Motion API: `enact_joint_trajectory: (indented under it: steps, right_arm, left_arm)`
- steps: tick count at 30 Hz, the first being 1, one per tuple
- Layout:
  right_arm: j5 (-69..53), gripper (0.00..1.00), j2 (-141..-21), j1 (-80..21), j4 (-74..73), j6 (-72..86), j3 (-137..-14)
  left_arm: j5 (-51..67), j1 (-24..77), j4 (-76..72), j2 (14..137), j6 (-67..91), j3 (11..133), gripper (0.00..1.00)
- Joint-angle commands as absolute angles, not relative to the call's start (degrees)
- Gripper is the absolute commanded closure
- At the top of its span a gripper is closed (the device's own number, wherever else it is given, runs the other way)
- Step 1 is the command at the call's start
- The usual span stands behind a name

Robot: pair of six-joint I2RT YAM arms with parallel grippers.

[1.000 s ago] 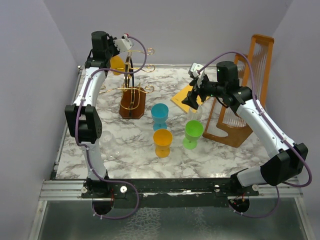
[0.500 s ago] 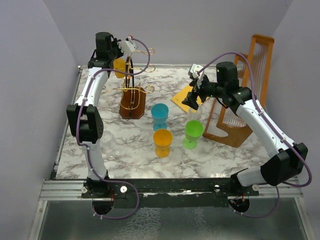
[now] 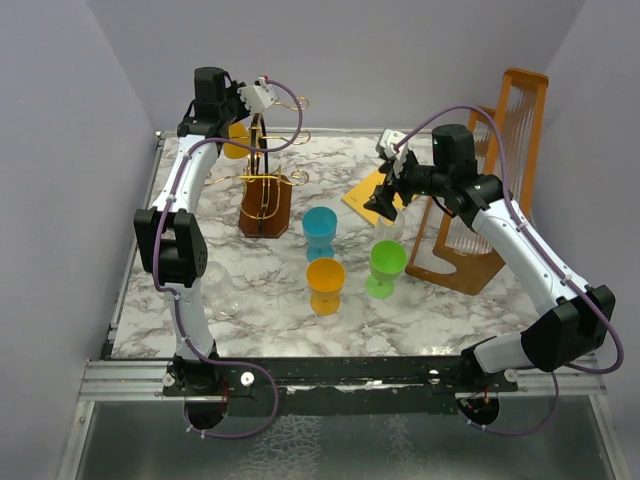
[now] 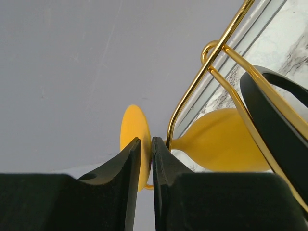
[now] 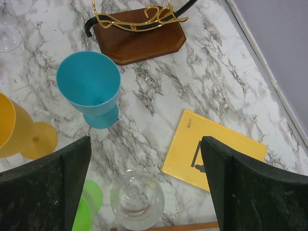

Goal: Place the wine glass upside down on the wine glass rack

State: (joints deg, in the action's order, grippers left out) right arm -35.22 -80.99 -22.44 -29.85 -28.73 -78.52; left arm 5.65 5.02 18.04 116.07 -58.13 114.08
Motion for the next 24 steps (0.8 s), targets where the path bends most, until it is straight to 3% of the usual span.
enact_joint_trajectory:
  steps: [1,24]
  right_arm:
    - [-34.54,0.05,-79.60,-22.76,-28.07,-29.27,-77.63]
    - [-35.03,0.04,-80.21,-22.76,-28.37,-28.75,-78.06]
  left_arm:
    - [8.52,5.36,18.40,113.46,-55.89,113.17,0.80]
    - [11.32,5.36,18.36,106.19,-49.19,108.21,0.59]
